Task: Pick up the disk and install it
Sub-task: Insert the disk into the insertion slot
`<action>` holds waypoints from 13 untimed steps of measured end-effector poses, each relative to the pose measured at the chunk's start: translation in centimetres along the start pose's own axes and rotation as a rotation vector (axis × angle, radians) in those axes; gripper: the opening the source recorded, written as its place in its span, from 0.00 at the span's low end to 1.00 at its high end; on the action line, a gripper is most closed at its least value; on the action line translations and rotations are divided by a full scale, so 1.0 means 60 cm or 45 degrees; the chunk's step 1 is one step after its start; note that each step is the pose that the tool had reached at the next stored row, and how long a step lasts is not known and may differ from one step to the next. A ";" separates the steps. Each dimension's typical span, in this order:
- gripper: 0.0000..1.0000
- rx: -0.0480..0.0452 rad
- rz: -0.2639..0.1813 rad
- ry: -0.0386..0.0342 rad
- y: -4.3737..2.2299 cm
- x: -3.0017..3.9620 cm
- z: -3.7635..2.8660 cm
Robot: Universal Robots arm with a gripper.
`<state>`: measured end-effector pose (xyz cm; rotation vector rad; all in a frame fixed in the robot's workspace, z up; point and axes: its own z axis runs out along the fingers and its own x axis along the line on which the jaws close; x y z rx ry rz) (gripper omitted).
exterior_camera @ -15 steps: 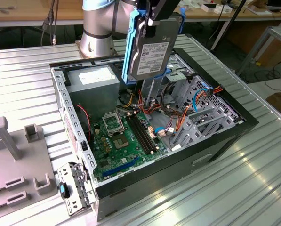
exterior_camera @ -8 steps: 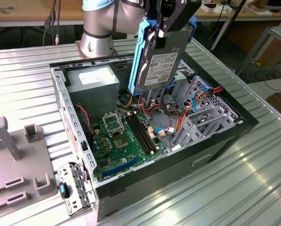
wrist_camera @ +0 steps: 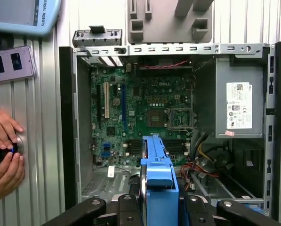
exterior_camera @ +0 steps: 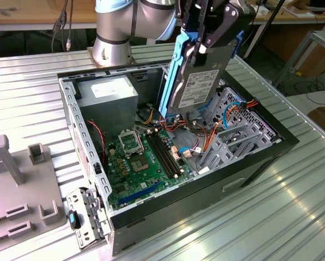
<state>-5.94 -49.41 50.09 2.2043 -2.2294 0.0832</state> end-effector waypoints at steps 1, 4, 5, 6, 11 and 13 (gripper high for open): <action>0.37 0.000 0.000 0.0002 -0.006 0.001 0.000; 0.37 -0.001 0.000 -0.0001 -0.030 0.003 0.002; 0.37 -0.001 0.000 0.0001 -0.037 0.003 0.003; 0.37 -0.001 0.000 0.0003 -0.042 0.004 0.003; 0.37 -0.001 0.000 0.0001 -0.064 0.028 0.006; 0.37 -0.001 0.000 0.0004 -0.066 0.046 0.008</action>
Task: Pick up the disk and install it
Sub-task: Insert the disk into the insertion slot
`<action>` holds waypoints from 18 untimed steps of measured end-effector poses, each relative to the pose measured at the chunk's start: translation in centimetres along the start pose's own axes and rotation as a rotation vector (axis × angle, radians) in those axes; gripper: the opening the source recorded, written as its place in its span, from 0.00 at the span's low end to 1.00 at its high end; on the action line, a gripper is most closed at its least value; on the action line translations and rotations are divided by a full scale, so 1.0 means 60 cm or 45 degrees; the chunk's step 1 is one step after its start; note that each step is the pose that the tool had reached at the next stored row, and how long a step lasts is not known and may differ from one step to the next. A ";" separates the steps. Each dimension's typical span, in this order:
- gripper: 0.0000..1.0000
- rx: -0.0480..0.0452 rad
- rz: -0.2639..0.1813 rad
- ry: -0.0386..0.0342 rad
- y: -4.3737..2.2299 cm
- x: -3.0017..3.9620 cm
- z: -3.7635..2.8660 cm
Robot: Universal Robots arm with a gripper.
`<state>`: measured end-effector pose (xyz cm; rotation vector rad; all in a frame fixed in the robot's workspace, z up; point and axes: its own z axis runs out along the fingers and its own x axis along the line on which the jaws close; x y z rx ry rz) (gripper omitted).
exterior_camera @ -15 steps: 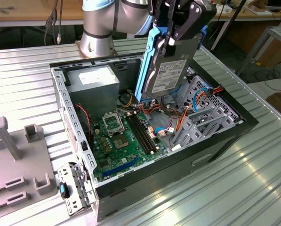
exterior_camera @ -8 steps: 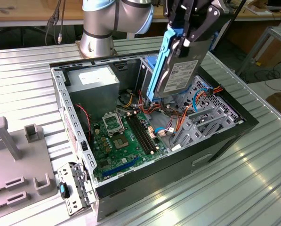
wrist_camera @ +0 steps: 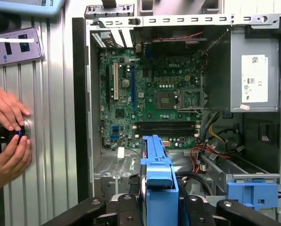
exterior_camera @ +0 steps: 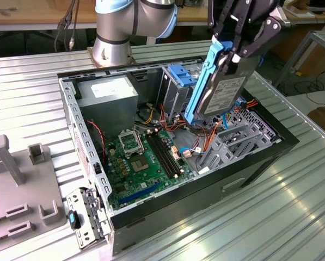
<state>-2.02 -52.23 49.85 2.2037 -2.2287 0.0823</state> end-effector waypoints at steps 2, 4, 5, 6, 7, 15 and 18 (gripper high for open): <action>0.37 0.000 0.000 -0.0003 -0.002 0.011 0.002; 0.37 0.000 0.000 -0.0001 -0.006 0.020 0.005; 0.37 0.000 0.000 -0.0002 -0.010 0.023 0.006; 0.37 0.000 0.000 -0.0005 -0.016 0.024 0.007; 0.37 0.000 0.000 -0.0004 -0.021 0.025 0.008; 0.37 0.000 0.000 -0.0003 -0.075 0.044 0.023; 0.37 -0.003 -0.026 -0.0006 -0.096 0.048 0.035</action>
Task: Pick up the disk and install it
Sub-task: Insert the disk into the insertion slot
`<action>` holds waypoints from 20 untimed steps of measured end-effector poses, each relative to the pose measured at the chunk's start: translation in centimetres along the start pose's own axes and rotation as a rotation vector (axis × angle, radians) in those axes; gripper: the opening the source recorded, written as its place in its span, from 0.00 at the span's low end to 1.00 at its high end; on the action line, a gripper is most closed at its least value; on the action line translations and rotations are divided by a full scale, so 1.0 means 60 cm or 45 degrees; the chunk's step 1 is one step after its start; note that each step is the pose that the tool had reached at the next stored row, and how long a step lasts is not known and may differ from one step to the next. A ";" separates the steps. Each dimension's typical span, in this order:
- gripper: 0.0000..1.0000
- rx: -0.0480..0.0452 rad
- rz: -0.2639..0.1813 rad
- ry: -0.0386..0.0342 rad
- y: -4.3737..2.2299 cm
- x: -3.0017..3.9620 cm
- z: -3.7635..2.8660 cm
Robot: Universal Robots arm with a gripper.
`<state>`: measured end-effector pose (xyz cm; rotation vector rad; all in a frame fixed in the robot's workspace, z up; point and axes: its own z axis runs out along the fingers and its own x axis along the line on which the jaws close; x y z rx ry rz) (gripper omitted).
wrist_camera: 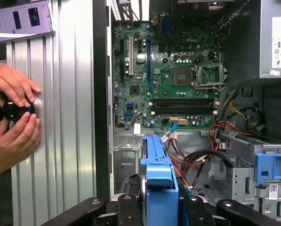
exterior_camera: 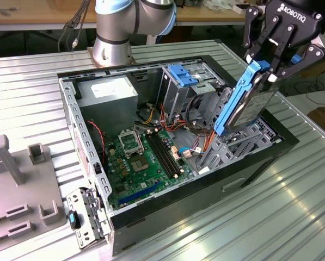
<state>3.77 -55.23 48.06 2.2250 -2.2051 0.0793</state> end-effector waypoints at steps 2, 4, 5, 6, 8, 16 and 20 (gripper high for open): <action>0.37 0.000 -0.009 -0.0006 -0.015 0.000 0.005; 0.37 0.000 -0.003 0.0000 -0.034 0.000 0.010; 0.37 0.000 0.003 -0.0001 -0.036 0.000 0.012; 0.37 -0.001 0.009 0.0002 -0.038 0.000 0.015; 0.37 -0.001 0.014 0.0004 -0.039 0.000 0.018; 0.37 -0.001 0.021 -0.0001 -0.043 -0.001 0.034; 0.37 -0.001 0.021 0.0001 -0.045 -0.001 0.040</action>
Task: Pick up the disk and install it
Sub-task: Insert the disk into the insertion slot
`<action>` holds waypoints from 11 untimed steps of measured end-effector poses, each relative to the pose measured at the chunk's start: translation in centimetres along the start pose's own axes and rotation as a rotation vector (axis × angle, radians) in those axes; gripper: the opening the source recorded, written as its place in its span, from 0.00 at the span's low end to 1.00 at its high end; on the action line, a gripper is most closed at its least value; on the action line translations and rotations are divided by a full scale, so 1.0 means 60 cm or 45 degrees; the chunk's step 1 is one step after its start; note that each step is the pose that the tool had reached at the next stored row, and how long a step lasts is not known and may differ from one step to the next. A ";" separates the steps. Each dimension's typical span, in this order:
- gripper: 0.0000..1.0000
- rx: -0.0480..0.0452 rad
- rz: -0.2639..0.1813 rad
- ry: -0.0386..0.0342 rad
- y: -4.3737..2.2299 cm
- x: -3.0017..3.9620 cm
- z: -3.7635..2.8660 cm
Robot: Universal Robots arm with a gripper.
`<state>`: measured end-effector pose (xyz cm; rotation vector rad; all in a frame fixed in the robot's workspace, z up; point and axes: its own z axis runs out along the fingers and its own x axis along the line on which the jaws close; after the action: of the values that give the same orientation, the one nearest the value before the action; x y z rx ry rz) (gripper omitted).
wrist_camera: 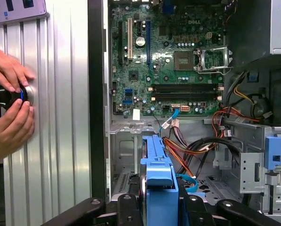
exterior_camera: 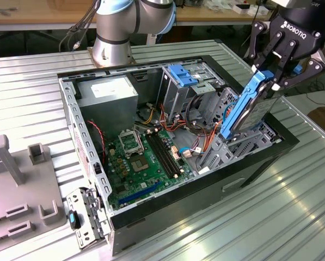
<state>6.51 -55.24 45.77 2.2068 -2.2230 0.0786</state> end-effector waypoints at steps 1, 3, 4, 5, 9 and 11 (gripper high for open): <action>0.37 0.000 0.000 0.0000 0.000 0.000 0.002; 0.37 0.000 0.000 0.0000 0.000 0.000 0.005; 0.37 0.000 0.000 0.0002 0.000 0.000 0.006; 0.37 0.000 0.000 0.0003 0.000 0.000 0.006; 0.37 0.000 0.000 -0.0004 0.000 0.000 0.012; 0.37 0.000 0.000 0.0002 0.000 0.000 0.013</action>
<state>6.52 -55.29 44.98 2.2065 -2.2231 0.0787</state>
